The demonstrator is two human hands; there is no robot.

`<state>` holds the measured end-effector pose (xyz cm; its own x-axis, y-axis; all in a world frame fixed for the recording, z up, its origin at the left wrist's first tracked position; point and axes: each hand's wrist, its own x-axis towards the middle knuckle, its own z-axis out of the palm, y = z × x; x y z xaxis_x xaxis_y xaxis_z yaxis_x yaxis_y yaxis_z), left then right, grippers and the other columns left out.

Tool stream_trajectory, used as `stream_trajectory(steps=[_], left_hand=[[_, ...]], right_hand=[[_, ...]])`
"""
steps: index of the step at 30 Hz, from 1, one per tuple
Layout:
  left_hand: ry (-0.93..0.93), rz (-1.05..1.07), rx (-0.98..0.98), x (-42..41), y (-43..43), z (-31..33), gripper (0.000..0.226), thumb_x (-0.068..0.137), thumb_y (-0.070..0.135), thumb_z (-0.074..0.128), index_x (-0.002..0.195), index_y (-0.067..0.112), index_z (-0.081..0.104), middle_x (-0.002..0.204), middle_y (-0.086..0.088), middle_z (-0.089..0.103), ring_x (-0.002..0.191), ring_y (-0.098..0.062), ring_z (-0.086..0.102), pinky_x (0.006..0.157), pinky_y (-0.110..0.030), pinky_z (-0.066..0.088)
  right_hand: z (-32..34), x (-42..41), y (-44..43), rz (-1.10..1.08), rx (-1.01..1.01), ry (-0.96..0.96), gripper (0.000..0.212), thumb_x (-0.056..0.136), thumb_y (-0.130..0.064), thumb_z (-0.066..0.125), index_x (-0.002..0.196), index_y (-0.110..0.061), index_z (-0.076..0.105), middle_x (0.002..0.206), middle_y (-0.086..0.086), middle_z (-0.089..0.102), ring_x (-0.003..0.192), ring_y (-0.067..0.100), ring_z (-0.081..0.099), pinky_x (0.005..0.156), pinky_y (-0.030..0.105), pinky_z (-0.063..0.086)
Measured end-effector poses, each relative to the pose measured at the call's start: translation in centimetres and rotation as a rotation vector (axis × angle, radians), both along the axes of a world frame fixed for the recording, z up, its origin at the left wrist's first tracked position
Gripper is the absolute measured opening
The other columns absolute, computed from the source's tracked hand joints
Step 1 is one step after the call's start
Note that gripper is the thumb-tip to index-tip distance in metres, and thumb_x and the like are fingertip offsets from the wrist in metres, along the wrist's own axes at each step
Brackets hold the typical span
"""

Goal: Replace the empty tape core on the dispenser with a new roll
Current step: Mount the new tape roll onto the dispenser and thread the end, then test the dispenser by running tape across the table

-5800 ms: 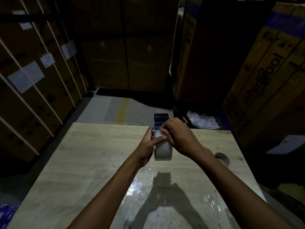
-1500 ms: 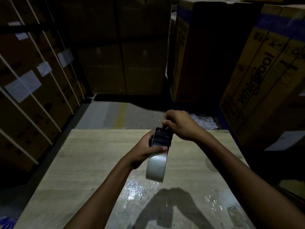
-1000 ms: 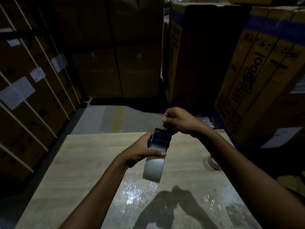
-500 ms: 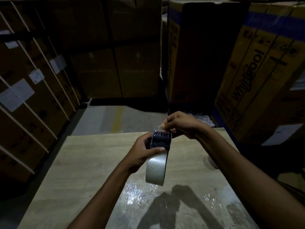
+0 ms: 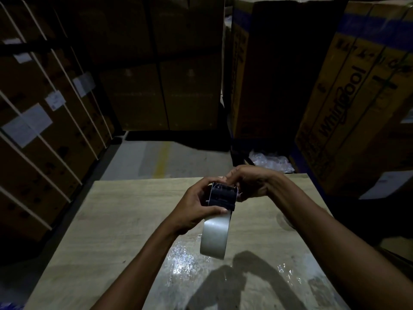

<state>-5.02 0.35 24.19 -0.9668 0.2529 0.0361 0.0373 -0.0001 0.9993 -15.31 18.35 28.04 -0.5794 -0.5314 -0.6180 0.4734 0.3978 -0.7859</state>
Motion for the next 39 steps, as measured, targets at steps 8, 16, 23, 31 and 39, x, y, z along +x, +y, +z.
stream_trajectory(steps=[8, 16, 23, 31, 39], left_hand=[[-0.054, 0.147, 0.073, -0.2, 0.1, -0.8, 0.054, 0.075, -0.012, 0.076, 0.119, 0.014, 0.061, 0.107, -0.004, 0.074, 0.103, -0.026, 0.070, 0.088, -0.039, 0.059], [-0.061, 0.371, 0.280, -0.3, 0.8, -1.4, 0.052, 0.074, -0.004, 0.078, 0.122, 0.006, 0.059, 0.108, -0.012, 0.072, 0.097, -0.026, 0.069, 0.084, -0.040, 0.058], [-0.095, 0.283, 0.380, 0.5, 1.5, -1.3, 0.063, 0.071, -0.010, 0.077, 0.126, 0.009, 0.056, 0.111, -0.011, 0.072, 0.102, -0.026, 0.069, 0.081, -0.031, 0.059], [-0.090, 0.380, 0.393, 0.5, 2.9, -0.7, 0.051, 0.090, 0.045, 0.064, 0.121, 0.004, 0.063, 0.118, -0.012, 0.070, 0.112, -0.028, 0.062, 0.088, -0.041, 0.056], [0.026, 0.456, 0.248, 0.3, 1.9, -1.2, 0.033, 0.092, 0.026, 0.049, 0.082, 0.003, 0.070, 0.100, -0.003, 0.065, 0.098, -0.014, 0.062, 0.082, -0.030, 0.047]], right_hand=[[-3.9, 2.2, -0.7, -0.189, -0.216, -0.062, 0.040, 0.085, -0.042, 0.061, 0.109, -0.011, 0.067, 0.113, 0.018, 0.057, 0.104, 0.030, 0.052, 0.092, 0.047, 0.043], [-10.5, 8.8, -2.1, -0.464, -0.850, -0.459, 0.062, 0.086, -0.052, 0.061, 0.125, -0.004, 0.066, 0.115, 0.022, 0.068, 0.100, 0.038, 0.066, 0.080, 0.043, 0.058], [-9.9, 9.1, -1.5, -0.566, -0.784, -0.463, 0.051, 0.093, -0.048, 0.052, 0.122, -0.007, 0.064, 0.098, 0.016, 0.071, 0.076, 0.029, 0.072, 0.060, 0.035, 0.059], [-8.6, 8.5, 1.0, -0.492, -0.775, -0.520, 0.052, 0.088, -0.046, 0.057, 0.121, -0.005, 0.063, 0.085, 0.014, 0.070, 0.063, 0.026, 0.071, 0.051, 0.031, 0.057], [-8.6, 7.5, 3.7, -0.331, -0.695, -0.507, 0.041, 0.089, -0.038, 0.058, 0.115, -0.008, 0.068, 0.094, 0.013, 0.072, 0.072, 0.026, 0.073, 0.058, 0.032, 0.059]])
